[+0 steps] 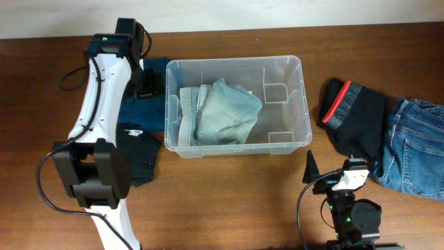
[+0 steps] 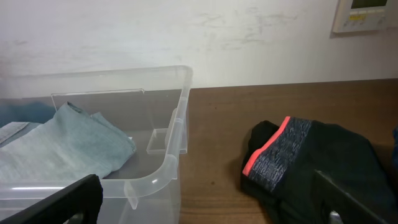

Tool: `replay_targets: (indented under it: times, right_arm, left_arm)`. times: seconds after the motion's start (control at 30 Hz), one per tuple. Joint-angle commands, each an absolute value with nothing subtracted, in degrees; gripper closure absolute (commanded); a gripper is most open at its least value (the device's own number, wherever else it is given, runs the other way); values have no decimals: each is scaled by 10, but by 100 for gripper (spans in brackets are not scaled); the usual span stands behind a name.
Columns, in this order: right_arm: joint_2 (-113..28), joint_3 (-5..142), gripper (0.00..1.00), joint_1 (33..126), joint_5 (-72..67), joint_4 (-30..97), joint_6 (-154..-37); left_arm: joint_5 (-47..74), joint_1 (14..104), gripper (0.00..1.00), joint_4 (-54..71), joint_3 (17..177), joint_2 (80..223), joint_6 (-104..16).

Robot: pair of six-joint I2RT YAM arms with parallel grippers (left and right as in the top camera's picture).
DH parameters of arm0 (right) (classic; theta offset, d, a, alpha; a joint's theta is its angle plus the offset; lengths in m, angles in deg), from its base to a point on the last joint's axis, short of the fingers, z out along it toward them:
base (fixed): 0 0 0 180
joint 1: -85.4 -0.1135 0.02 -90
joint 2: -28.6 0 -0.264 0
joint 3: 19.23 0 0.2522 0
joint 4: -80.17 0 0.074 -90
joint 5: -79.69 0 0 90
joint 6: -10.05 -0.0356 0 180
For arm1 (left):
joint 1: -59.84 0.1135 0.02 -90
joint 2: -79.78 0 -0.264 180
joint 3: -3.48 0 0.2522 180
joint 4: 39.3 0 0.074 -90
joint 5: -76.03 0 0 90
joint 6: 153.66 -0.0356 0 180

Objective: Pack container
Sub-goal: 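Move the left gripper back over the teal shirt on the left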

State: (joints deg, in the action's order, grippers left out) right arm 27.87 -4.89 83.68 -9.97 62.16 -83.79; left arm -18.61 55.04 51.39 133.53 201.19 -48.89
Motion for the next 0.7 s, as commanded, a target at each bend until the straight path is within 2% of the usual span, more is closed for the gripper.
replay_targets:
  times: [0.0, 0.13, 0.33, 0.47, 0.67]
  right_arm:
    - [282, -52, 2, 835, -94, 619, -834]
    - [282, -52, 2, 835, -94, 619, -834]
    - [282, -52, 2, 835, -94, 619, -834]
    - [282, -52, 2, 835, -94, 619, -834]
    - [282, -52, 2, 835, -94, 619, -834]
  left_arm:
    - [-182, 552, 8, 494, 1310, 2013, -505]
    - [-172, 552, 7, 484, 1296, 2014, -529]
    - [-89, 552, 7, 483, 1285, 2017, -609]
    - [-71, 552, 8, 480, 1285, 2017, -621]
    - [16, 552, 9, 457, 1285, 2017, -661]
